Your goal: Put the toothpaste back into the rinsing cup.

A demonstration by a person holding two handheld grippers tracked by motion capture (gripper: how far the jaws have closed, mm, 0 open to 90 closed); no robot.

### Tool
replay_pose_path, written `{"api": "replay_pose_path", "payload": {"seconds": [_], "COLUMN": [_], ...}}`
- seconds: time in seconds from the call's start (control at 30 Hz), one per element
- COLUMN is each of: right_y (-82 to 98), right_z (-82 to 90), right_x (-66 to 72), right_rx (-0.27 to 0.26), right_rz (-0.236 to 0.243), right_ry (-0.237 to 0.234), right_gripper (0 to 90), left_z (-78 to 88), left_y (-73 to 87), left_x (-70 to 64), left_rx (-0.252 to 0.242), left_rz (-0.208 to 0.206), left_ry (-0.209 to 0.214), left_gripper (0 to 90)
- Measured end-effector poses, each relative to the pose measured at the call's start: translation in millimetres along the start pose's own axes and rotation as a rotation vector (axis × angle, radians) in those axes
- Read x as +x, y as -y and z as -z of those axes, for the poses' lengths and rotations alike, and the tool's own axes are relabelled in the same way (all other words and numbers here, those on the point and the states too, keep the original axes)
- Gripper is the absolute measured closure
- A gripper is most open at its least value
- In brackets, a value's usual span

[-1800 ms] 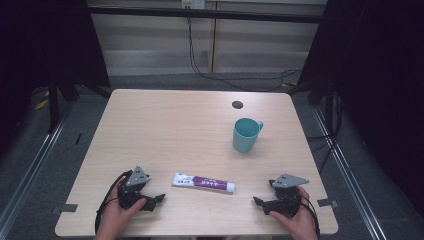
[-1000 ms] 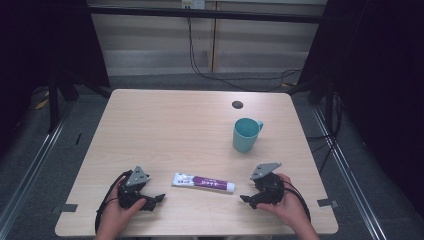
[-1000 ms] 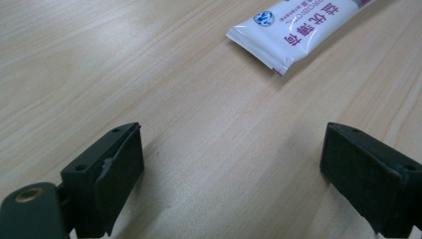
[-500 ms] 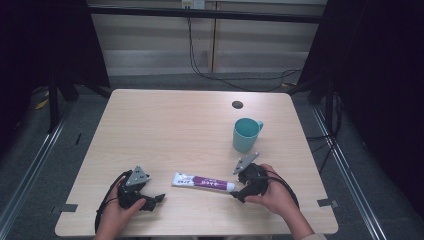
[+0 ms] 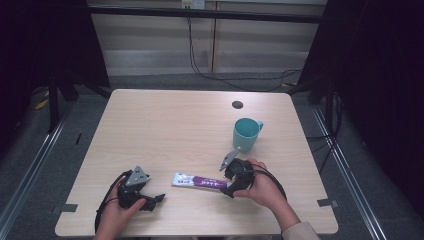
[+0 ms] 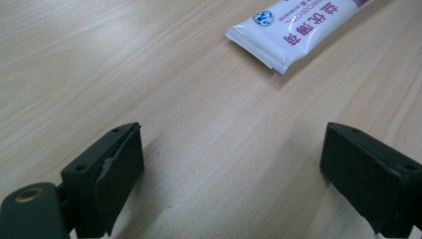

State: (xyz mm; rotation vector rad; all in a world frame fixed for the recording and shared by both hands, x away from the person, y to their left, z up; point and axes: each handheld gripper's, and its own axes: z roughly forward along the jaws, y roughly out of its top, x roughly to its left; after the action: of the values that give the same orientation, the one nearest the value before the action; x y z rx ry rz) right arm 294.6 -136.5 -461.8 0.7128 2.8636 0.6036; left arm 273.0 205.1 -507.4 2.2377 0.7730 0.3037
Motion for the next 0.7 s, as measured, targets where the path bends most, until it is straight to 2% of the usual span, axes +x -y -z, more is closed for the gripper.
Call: {"api": "replay_pose_path", "payload": {"seconds": [0.07,0.3,0.33,0.47,0.7], "right_y": [-4.8,-20.4,-22.6,-29.9,-42.5], "right_z": [-0.9,-4.9,-5.7,-8.9,-18.8], "right_x": [1.0,-0.7,-0.2,0.6,5.4], "right_rx": [0.009,0.031,0.036,0.044,0.074], "right_rz": [-0.002,0.042,0.034,0.054,0.074], "right_ry": [-0.004,-0.013,-0.013,-0.017,-0.058], "right_gripper": [30.7,32.6,32.4,33.3,37.1], "left_z": [0.0,0.0,0.1,-0.1,0.2], "left_y": [0.0,0.0,0.0,0.1,0.0], "left_x": [-0.1,0.2,0.3,0.1,0.5], "left_rx": [0.000,0.001,0.001,-0.003,0.000], "left_rz": [0.002,0.000,-0.002,0.002,-0.001], "left_ry": [0.001,0.004,0.002,0.000,0.000], "left_gripper": [9.7,9.8,9.7,9.8,9.8]}}
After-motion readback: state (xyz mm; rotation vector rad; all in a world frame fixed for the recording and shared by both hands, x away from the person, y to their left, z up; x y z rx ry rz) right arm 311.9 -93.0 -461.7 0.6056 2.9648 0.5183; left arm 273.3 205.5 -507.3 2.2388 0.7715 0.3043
